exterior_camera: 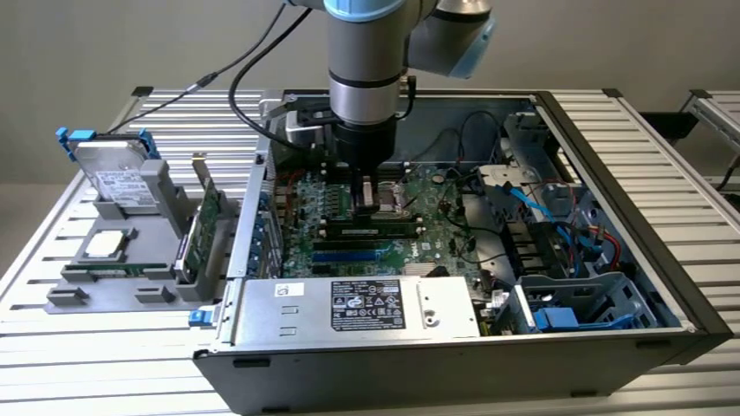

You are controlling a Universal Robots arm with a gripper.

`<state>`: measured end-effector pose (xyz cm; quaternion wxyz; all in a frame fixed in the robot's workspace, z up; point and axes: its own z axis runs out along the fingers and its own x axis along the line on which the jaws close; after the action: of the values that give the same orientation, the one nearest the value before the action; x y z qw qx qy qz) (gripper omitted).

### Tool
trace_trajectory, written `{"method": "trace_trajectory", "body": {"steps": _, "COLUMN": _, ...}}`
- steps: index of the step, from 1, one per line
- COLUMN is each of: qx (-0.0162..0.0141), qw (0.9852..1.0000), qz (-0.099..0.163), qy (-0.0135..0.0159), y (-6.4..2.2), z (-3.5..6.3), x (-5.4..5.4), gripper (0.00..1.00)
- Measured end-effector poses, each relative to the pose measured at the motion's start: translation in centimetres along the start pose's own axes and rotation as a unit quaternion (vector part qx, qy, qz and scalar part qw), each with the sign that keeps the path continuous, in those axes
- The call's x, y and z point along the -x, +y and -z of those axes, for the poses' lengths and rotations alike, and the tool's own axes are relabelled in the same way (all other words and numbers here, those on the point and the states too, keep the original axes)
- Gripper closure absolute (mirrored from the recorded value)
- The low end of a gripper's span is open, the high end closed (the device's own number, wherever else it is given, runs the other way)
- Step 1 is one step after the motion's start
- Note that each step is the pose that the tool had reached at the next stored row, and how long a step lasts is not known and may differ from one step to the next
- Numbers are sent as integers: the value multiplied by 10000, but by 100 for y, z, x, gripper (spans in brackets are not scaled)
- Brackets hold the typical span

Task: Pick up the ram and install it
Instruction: 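Press down the ram until it locks into place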

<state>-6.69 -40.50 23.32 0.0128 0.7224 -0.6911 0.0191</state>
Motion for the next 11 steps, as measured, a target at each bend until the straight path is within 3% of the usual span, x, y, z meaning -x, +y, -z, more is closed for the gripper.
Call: {"method": "trace_trajectory", "body": {"steps": 11, "qx": 1, "qw": 10000, "qz": -1, "qy": 2, "y": 8, "z": -42, "x": 4, "gripper": 90}}
